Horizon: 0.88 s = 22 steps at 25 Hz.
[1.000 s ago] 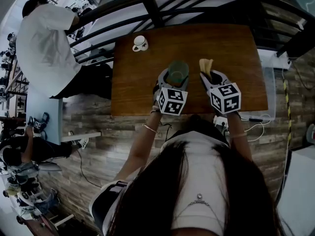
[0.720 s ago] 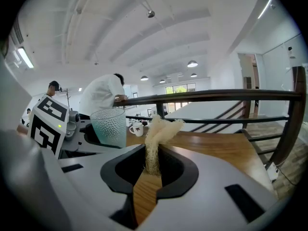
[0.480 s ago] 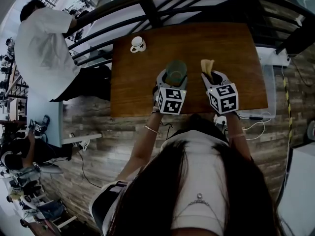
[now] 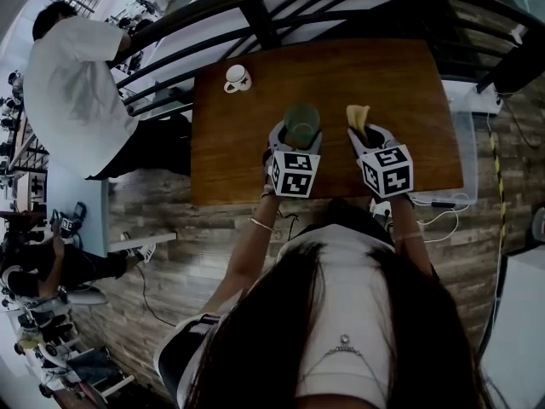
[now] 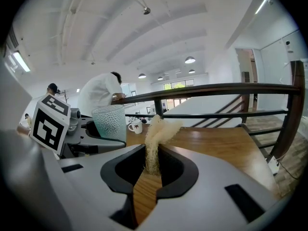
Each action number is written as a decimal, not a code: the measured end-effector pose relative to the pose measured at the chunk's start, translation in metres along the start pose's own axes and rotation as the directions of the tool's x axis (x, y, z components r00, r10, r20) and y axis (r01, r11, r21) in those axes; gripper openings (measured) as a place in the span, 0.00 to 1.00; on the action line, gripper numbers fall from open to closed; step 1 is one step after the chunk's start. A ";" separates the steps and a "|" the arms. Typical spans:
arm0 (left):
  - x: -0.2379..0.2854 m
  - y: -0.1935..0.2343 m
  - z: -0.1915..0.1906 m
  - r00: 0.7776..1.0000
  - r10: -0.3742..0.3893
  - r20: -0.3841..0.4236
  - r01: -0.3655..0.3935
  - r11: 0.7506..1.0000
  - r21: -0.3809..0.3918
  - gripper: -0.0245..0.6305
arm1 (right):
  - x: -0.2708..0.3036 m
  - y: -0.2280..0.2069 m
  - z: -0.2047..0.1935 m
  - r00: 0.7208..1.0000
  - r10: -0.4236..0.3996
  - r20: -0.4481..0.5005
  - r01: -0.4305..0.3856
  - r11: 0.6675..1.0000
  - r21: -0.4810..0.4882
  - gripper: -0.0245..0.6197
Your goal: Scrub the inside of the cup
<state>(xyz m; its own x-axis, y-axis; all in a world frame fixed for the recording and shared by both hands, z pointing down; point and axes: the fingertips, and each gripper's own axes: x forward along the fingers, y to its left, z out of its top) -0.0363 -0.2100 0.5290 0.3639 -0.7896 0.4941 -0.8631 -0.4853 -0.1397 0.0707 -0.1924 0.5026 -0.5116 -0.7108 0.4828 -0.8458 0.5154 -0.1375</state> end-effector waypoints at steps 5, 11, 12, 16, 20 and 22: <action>0.005 0.006 0.000 1.000 -0.007 -0.004 0.007 1.000 -0.007 0.56 | 0.007 -0.001 0.003 1.000 -0.004 -0.002 0.004 1.000 0.009 0.17; 0.008 0.005 0.001 1.000 -0.019 -0.005 0.019 1.000 -0.006 0.56 | 0.008 -0.003 0.003 1.000 -0.016 -0.007 0.016 1.000 0.012 0.17; 0.008 0.006 0.001 1.000 -0.021 -0.004 0.021 1.000 -0.006 0.56 | 0.009 -0.002 0.003 1.000 -0.018 -0.008 0.018 1.000 0.011 0.17; 0.008 0.006 0.001 1.000 -0.025 -0.002 0.025 1.000 -0.009 0.56 | 0.009 -0.002 0.001 1.000 -0.022 -0.014 0.022 1.000 0.011 0.17; 0.008 0.003 0.000 1.000 -0.027 -0.003 0.027 1.000 -0.010 0.56 | 0.008 -0.004 0.001 1.000 -0.023 -0.015 0.024 1.000 0.011 0.17; 0.007 0.003 0.000 1.000 -0.028 -0.003 0.028 1.000 -0.010 0.56 | 0.007 -0.002 0.001 1.000 -0.023 -0.016 0.024 1.000 0.010 0.17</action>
<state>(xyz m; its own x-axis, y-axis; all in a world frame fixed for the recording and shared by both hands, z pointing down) -0.0365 -0.2172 0.5319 0.3867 -0.7746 0.5005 -0.8563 -0.5031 -0.1170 0.0688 -0.1991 0.5056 -0.4892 -0.7152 0.4993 -0.8592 0.4937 -0.1346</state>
